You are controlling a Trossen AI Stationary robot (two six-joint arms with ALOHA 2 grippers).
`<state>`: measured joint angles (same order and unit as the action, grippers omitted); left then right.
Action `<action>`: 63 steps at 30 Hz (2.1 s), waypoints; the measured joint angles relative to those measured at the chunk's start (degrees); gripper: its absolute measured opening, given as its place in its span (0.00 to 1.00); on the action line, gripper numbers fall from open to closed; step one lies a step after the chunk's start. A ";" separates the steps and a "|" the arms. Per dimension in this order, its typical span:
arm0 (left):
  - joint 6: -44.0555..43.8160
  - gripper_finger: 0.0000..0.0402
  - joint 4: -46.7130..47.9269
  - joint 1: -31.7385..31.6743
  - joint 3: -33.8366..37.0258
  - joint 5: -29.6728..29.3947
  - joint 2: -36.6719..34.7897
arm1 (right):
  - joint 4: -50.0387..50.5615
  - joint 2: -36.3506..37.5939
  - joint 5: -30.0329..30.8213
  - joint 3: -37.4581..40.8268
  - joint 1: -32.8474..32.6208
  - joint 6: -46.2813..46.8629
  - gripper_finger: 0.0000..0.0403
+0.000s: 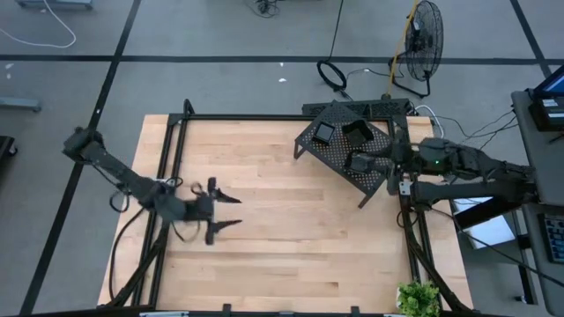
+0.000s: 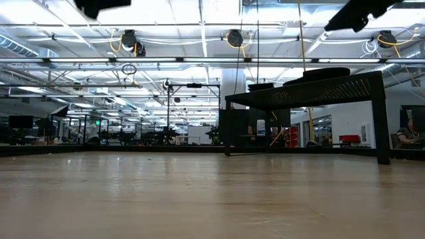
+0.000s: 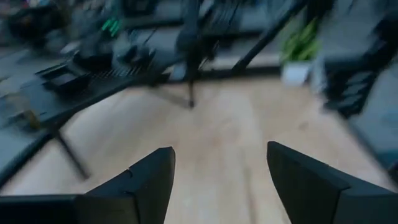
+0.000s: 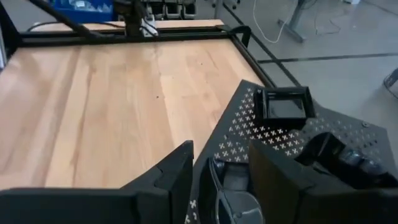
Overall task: Pick & Place Mini shaped plates
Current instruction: Return to Home Position
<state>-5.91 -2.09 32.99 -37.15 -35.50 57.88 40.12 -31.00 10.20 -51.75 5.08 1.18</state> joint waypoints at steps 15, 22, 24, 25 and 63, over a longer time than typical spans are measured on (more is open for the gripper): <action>4.24 0.63 -21.66 -8.88 33.53 14.69 -35.73 | -16.90 27.19 -4.88 19.33 0.00 -6.30 0.35; 2.56 0.64 -19.31 -8.88 36.28 14.53 -39.67 | -25.10 28.19 -8.56 27.58 0.05 -3.32 0.36; 2.25 0.65 -19.14 -8.86 36.31 14.65 -39.94 | -27.47 27.75 -10.55 31.56 -0.01 -4.98 0.36; 2.19 0.66 -19.24 -8.81 36.28 14.53 -39.92 | -29.81 27.68 -10.63 33.86 -0.01 -5.73 0.36; 2.46 0.67 -17.00 -8.83 36.24 11.93 -39.90 | -48.48 27.04 -10.29 50.86 0.00 3.75 0.36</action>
<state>-3.45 -19.09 24.16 -0.91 -23.57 17.98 -8.36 -3.96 -0.10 -0.89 5.08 4.93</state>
